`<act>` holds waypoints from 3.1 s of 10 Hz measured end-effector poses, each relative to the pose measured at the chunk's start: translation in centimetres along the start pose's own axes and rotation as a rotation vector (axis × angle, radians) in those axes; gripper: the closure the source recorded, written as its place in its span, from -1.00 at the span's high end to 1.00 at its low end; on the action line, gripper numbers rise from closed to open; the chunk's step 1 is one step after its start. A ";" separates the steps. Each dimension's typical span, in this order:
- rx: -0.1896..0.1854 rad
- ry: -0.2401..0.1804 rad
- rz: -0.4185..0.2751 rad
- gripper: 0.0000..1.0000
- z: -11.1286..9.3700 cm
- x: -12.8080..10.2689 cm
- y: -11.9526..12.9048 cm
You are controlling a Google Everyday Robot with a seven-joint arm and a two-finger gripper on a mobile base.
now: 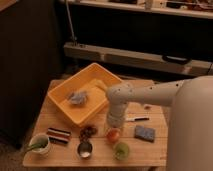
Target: Place apple in plastic cup
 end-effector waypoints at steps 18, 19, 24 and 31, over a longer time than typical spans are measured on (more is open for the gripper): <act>-0.151 -0.053 0.283 -1.00 -5.3 14.1 -1.6; -0.161 -0.050 0.304 -1.00 -4.4 14.7 -2.1; -0.174 -0.052 0.336 -1.00 -5.9 14.1 -2.3; -0.182 -0.005 0.339 -0.36 -4.2 12.6 -3.7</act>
